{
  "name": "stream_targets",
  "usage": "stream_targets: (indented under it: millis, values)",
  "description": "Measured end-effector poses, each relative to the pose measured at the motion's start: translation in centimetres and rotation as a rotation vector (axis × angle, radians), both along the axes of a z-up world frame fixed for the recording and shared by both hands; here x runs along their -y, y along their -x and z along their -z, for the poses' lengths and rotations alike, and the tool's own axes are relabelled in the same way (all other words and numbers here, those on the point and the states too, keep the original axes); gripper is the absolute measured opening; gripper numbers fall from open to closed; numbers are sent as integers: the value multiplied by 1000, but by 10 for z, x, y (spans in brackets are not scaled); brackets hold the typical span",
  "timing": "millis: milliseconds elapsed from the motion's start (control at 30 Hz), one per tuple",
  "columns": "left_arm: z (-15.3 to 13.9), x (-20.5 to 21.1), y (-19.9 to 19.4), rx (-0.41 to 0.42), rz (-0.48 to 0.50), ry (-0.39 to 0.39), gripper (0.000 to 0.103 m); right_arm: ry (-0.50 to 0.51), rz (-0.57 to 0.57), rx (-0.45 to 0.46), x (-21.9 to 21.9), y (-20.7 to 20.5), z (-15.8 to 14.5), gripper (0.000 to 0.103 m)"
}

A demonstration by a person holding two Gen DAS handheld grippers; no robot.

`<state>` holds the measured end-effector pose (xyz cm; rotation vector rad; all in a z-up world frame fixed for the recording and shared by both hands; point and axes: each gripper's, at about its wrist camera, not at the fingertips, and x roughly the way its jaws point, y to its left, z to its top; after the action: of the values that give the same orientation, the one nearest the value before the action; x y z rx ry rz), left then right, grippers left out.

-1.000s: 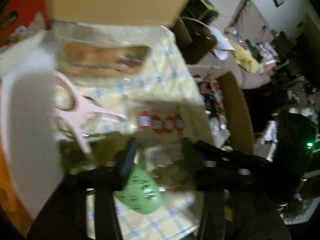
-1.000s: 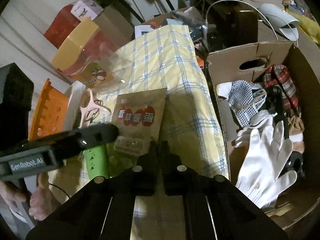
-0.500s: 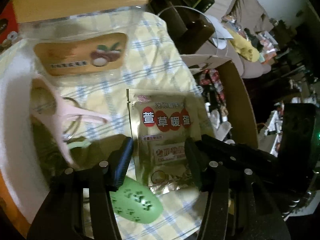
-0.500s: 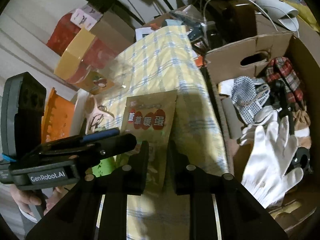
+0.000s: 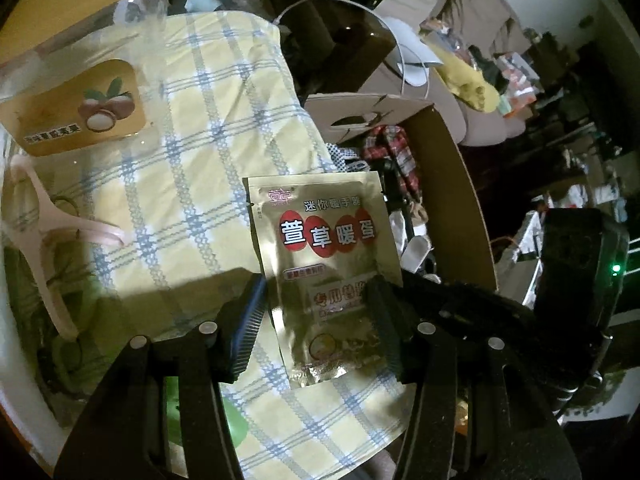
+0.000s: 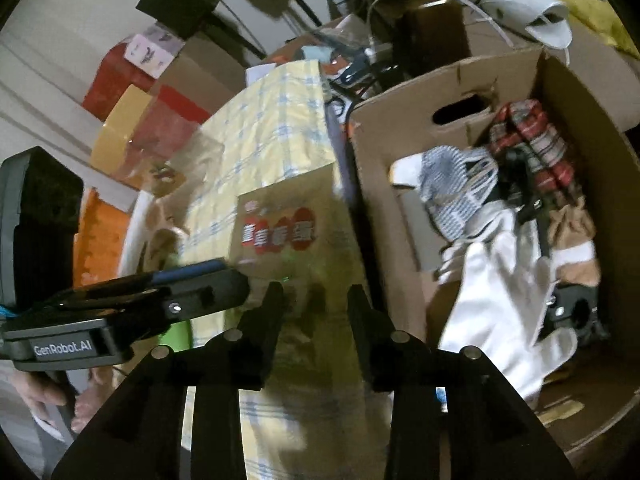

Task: Organize objects
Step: 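Lift the packet with the left tool and carry it over the orange basket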

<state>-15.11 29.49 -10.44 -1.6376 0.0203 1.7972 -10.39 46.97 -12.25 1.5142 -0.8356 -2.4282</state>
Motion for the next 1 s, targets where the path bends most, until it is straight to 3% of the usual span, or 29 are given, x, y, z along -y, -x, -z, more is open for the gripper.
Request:
stream_targets:
  millis: [67,267,433,633,700,833,1000]
  values:
    - [2,-2,-1,27,2,-24,40,-19,2,-16,3,0,-5,28]
    - [9,-1,2,92,-29,-107,40,-70,-9,-36,7,-6,-20,17]
    - [13,-3,1,138,-44,-161,40,-58,5,-24,3,-11,-24,14]
    - [11,-6,-1,172,-47,-219,40,-236,1,-29,20,-19,-47,13]
    - [8,-7,-3,168,-47,-227,36,-208,6,-30,17,-19,-47,11]
    - [3,0,-2,187,-61,-263,33,-34,33,-32,4,-20,-44,5]
    - [1,21,1,207,-107,-290,36,-56,13,-34,18,-17,-51,5]
